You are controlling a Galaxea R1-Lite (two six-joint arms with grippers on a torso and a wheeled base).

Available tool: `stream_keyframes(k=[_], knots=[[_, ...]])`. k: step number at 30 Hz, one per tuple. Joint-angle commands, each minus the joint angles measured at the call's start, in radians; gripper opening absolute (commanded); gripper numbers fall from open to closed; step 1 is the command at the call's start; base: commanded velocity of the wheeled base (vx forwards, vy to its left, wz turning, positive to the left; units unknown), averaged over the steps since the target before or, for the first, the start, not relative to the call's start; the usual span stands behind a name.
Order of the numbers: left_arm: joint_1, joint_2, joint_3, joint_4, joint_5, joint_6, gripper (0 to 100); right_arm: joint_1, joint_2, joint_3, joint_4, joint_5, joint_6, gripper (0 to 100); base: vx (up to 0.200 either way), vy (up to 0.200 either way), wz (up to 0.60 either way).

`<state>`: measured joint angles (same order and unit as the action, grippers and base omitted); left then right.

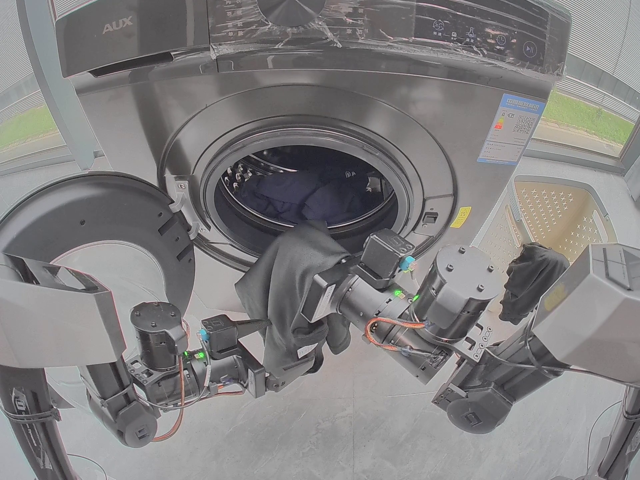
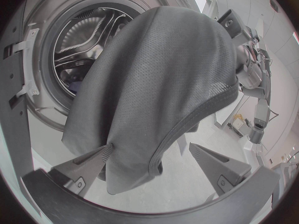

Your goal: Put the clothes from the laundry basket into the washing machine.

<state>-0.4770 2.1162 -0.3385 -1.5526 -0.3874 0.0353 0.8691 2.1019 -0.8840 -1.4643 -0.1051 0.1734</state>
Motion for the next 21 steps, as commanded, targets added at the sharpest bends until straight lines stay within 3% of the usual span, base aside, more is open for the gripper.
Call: stream_keyframes(k=[1, 8, 13, 21], knots=[[-0.020, 0.044, -0.059, 0.000, 0.002, -0.018, 100, 0.017, -0.003, -0.004, 0.004, -0.002, 0.000, 0, 0.000, 0.000, 0.00], [-0.020, 0.134, -0.195, 0.000, 0.079, -0.020, 100, 0.033, -0.026, -0.003, 0.005, -0.005, 0.001, 0, 0.000, 0.000, 0.00], [-0.020, 0.179, -0.280, 0.000, 0.088, -0.029, 100, 0.037, -0.039, -0.003, 0.005, -0.005, 0.001, 0, 0.000, 0.000, 0.00], [-0.020, 0.238, -0.402, 0.000, 0.177, -0.046, 100, 0.051, -0.054, 0.008, 0.002, -0.007, 0.006, 0, 0.000, 0.000, 0.00]])
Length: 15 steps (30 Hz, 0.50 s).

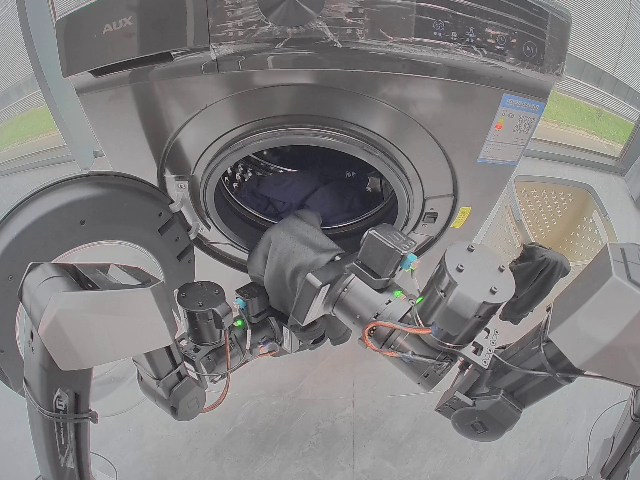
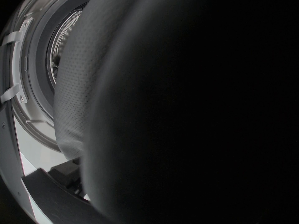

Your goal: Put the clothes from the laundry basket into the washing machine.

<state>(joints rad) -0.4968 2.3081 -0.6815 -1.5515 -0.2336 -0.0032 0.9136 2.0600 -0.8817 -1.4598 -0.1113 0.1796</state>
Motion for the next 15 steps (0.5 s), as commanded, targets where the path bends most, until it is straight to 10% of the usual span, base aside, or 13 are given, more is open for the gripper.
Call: stream_keyframes(k=[1, 8, 9, 15], knots=[[0.000, 0.048, -0.070, -0.001, 0.034, -0.017, 100, 0.005, -0.012, 0.007, -0.004, -0.001, 0.001, 0, 0.000, 0.000, 0.00], [0.007, 0.047, -0.125, -0.001, 0.106, -0.049, 100, 0.001, -0.014, 0.024, -0.008, -0.002, 0.008, 0, 0.000, 0.000, 0.00], [0.011, 0.042, -0.121, -0.002, 0.111, -0.049, 0, -0.012, -0.014, 0.032, -0.008, -0.007, 0.009, 0, 0.000, 0.000, 0.00], [0.021, -0.012, -0.093, -0.006, 0.142, -0.060, 0, -0.093, -0.034, 0.056, 0.003, -0.027, 0.018, 0, 0.000, 0.000, 0.00]])
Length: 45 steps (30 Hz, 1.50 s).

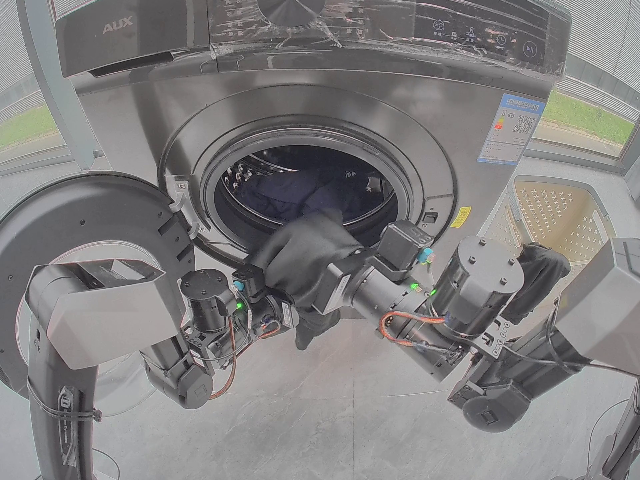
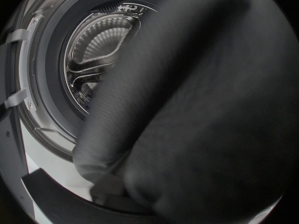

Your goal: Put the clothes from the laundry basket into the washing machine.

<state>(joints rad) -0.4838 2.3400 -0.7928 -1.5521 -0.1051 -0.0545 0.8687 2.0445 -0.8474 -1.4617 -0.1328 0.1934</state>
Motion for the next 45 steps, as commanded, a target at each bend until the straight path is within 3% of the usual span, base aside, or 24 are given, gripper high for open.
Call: stream_keyframes(k=[1, 8, 12, 21, 25, 36, 37, 41, 45], knots=[[0.011, -0.061, 0.030, -0.005, 0.015, -0.016, 0, -0.068, -0.023, 0.034, 0.004, -0.005, 0.004, 0, 0.000, 0.000, 0.00], [0.027, -0.171, 0.122, -0.006, 0.008, -0.036, 0, -0.137, -0.023, 0.107, -0.006, -0.004, 0.004, 0, 0.000, 0.000, 0.00], [0.025, -0.248, 0.162, -0.005, 0.008, -0.056, 0, -0.134, -0.013, 0.130, -0.008, -0.004, 0.004, 0, 0.000, 0.000, 0.00], [0.005, -0.476, 0.363, -0.003, 0.002, -0.061, 0, -0.114, 0.042, 0.162, -0.016, 0.002, 0.006, 0, 0.000, 0.000, 0.00], [0.008, -0.521, 0.357, -0.003, -0.028, -0.059, 0, -0.089, 0.049, 0.149, -0.016, -0.001, 0.008, 0, 0.000, 0.000, 0.00], [-0.030, -0.538, 0.349, -0.003, -0.027, -0.068, 0, -0.059, 0.063, 0.140, -0.046, -0.002, 0.012, 0, 0.000, 0.000, 0.00], [-0.030, -0.538, 0.349, -0.003, -0.027, -0.068, 0, -0.059, 0.063, 0.140, -0.048, -0.002, 0.014, 100, 0.000, 0.000, 0.00], [-0.024, -0.533, 0.349, -0.003, -0.025, -0.068, 0, -0.059, 0.048, 0.156, -0.035, -0.002, 0.015, 100, 0.000, 0.000, 0.00], [-0.013, -0.527, 0.348, -0.002, -0.022, -0.070, 0, -0.059, 0.022, 0.268, -0.032, 0.001, 0.004, 100, 0.000, 0.000, 0.00]])
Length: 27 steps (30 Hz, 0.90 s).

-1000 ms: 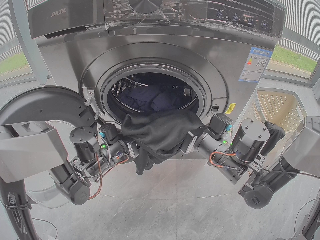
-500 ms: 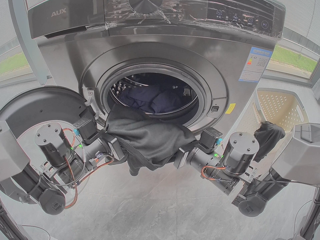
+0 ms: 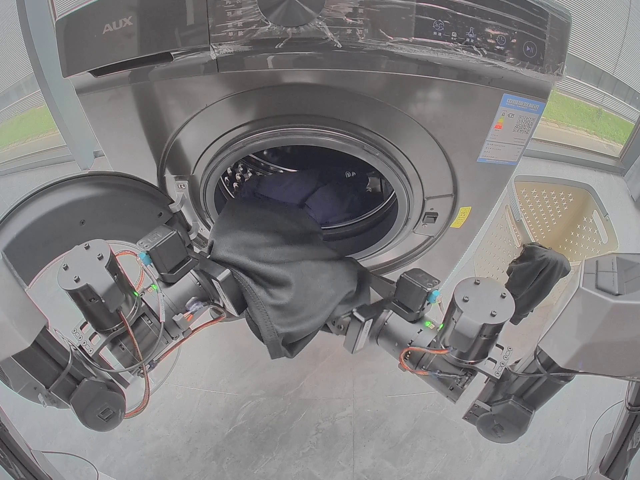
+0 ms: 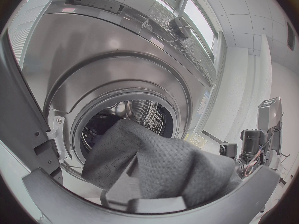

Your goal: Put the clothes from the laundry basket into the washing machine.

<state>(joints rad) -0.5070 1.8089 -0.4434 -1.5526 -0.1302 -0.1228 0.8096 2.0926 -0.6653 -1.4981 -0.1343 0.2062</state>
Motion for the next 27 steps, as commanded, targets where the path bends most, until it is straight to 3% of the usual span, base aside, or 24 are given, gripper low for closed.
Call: stream_keyframes(k=[1, 8, 19, 27], knots=[[0.013, 0.003, -0.001, -0.001, 0.003, -0.001, 0, 0.000, -0.037, 0.116, 0.007, 0.005, -0.010, 100, 0.000, 0.000, 0.00], [0.013, -0.008, 0.029, -0.003, 0.003, 0.000, 0, -0.015, -0.152, 0.352, 0.012, 0.025, -0.030, 100, 0.000, 0.000, 0.00], [0.004, -0.072, 0.106, -0.003, 0.003, 0.000, 0, -0.067, -0.241, 0.392, -0.004, 0.056, -0.030, 100, 0.000, 0.000, 0.00], [-0.011, -0.069, 0.137, -0.003, 0.000, 0.005, 0, -0.155, -0.220, 0.400, -0.005, 0.059, -0.047, 100, 0.000, 0.000, 0.00]])
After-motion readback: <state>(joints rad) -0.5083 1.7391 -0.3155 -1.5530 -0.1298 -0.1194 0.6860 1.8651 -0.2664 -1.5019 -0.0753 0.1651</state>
